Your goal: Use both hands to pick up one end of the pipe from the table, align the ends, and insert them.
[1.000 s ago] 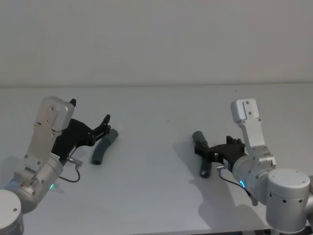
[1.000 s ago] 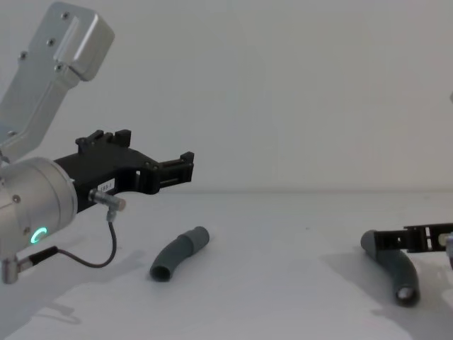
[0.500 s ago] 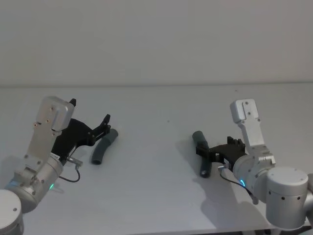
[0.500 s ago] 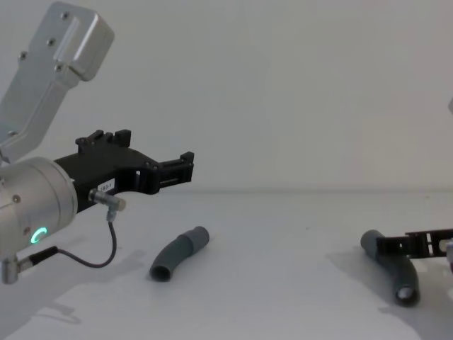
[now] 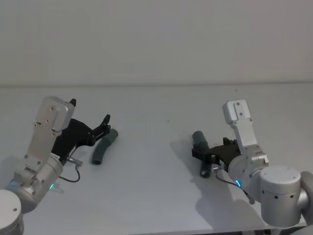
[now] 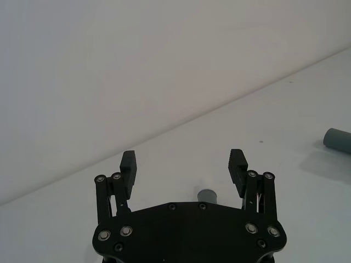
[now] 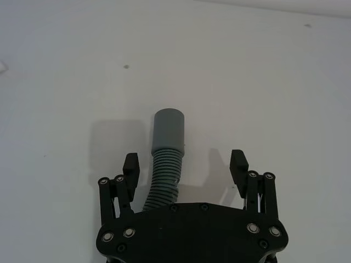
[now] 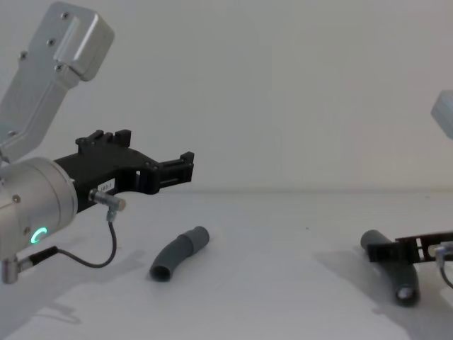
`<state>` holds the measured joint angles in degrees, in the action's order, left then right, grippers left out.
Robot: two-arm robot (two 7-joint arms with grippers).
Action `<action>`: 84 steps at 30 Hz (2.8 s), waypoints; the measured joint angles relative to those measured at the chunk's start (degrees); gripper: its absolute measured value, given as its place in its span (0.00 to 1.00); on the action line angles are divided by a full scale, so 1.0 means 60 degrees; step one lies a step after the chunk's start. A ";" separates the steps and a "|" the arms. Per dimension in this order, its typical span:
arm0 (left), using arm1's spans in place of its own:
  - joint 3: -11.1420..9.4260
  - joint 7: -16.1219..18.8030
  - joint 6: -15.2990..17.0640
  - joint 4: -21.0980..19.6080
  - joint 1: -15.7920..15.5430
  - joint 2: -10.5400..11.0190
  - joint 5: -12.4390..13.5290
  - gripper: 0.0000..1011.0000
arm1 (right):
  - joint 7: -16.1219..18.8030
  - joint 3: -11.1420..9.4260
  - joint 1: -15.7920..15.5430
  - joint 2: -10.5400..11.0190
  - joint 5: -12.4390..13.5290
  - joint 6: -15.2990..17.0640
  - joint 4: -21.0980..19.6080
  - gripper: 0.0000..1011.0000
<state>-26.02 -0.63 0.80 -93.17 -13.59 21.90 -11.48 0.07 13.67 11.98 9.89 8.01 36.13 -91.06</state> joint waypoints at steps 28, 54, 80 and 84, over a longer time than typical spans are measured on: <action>0.0000 0.0001 0.0000 0.0000 0.0000 0.0000 0.0000 0.99 | -0.0038 0.0461 -0.0080 0.0010 -0.0669 0.0216 -0.0041 0.98; 0.0000 0.0001 0.0000 -0.0001 -0.0001 0.0000 0.0000 0.99 | -0.0002 0.0489 0.0069 -0.0231 -0.0795 0.0493 0.0156 0.24; 0.0001 0.0000 0.0000 0.0000 0.0000 0.0000 0.0000 0.99 | 0.0269 0.0463 -0.0059 -0.0053 -0.0876 -0.0387 -0.0040 0.21; 0.0000 0.0001 0.0000 0.0000 -0.0001 0.0000 0.0000 0.99 | 0.0364 0.0448 -0.0125 0.0039 -0.0911 -0.0822 -0.0177 0.20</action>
<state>-26.02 -0.62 0.80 -93.18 -13.59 21.89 -11.48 2.25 16.36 11.23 10.13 2.55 31.20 -92.12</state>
